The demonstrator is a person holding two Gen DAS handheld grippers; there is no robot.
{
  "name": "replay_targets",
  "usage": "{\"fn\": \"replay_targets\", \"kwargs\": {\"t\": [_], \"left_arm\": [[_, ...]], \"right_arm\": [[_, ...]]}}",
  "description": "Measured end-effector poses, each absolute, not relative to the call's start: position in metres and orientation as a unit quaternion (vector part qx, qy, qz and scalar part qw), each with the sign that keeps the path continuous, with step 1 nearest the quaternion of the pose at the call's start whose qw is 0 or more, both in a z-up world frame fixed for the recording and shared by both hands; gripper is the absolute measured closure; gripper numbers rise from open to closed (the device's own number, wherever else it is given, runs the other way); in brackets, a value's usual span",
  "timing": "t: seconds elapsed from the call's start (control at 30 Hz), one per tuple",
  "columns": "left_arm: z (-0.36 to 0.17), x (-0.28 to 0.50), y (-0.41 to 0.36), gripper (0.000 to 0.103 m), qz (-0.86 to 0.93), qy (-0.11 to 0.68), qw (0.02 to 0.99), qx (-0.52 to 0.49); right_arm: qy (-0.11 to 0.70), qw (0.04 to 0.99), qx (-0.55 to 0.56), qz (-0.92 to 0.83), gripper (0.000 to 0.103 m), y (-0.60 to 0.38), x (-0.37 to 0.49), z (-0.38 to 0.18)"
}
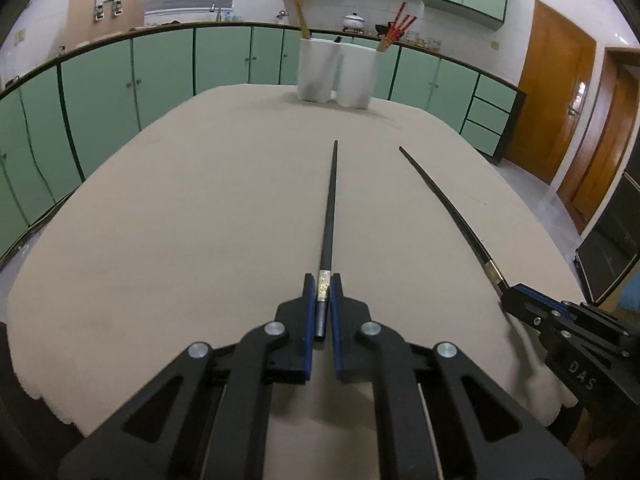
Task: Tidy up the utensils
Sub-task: 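Carry the black chopstick with the left gripper while the right gripper carries its own toward the holder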
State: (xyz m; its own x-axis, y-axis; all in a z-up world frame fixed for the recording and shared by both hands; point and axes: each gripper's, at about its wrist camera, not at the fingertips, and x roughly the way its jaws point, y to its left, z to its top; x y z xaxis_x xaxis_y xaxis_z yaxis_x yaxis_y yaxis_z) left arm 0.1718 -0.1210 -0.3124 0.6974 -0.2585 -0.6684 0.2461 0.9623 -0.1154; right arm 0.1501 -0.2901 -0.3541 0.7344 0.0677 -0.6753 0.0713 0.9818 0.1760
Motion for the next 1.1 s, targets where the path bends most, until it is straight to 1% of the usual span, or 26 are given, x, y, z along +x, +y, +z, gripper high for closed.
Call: {"fn": "replay_targets", "kwargs": {"t": [0.07, 0.1, 0.17, 0.23, 0.27, 0.4, 0.47, 0.5, 0.53, 0.57, 0.73, 1.1], "left_arm": [[-0.313, 0.169, -0.118, 0.096, -0.137, 0.368, 0.920, 0.000], [-0.314, 0.168, -0.117, 0.094, -0.137, 0.369, 0.919, 0.006], [-0.312, 0.165, -0.114, 0.093, -0.139, 0.370, 0.918, 0.017], [-0.311, 0.163, -0.112, 0.086, -0.145, 0.371, 0.917, 0.030], [-0.312, 0.164, -0.112, 0.085, -0.147, 0.371, 0.916, 0.035], [-0.313, 0.167, -0.114, 0.084, -0.160, 0.371, 0.913, 0.050], [-0.313, 0.169, -0.115, 0.084, -0.168, 0.370, 0.912, 0.055], [-0.314, 0.169, -0.116, 0.086, -0.175, 0.370, 0.910, 0.059], [-0.314, 0.169, -0.115, 0.097, -0.185, 0.371, 0.908, 0.057], [-0.314, 0.168, -0.115, 0.097, -0.190, 0.374, 0.906, 0.053], [-0.291, 0.165, -0.110, 0.097, -0.206, 0.367, 0.907, 0.025], [-0.205, 0.156, -0.087, 0.097, -0.209, 0.312, 0.927, -0.014]], "right_arm": [[0.363, 0.927, 0.090, 0.003, 0.095, -0.285, 0.149, -0.355], [0.362, 0.928, 0.088, 0.004, 0.095, -0.284, 0.148, -0.355], [0.363, 0.927, 0.093, 0.004, 0.095, -0.285, 0.146, -0.355], [0.364, 0.927, 0.093, 0.004, 0.095, -0.286, 0.143, -0.355], [0.363, 0.927, 0.092, 0.003, 0.094, -0.285, 0.142, -0.356], [0.364, 0.927, 0.089, 0.003, 0.094, -0.283, 0.147, -0.355], [0.364, 0.927, 0.086, 0.002, 0.094, -0.282, 0.150, -0.355], [0.365, 0.927, 0.084, 0.001, 0.094, -0.281, 0.151, -0.355], [0.366, 0.927, 0.083, 0.001, 0.095, -0.281, 0.152, -0.355], [0.367, 0.926, 0.084, 0.001, 0.096, -0.281, 0.151, -0.354], [0.362, 0.927, 0.103, 0.009, 0.096, -0.281, 0.143, -0.334], [0.300, 0.950, 0.089, 0.019, 0.096, -0.284, 0.125, -0.236]]}}
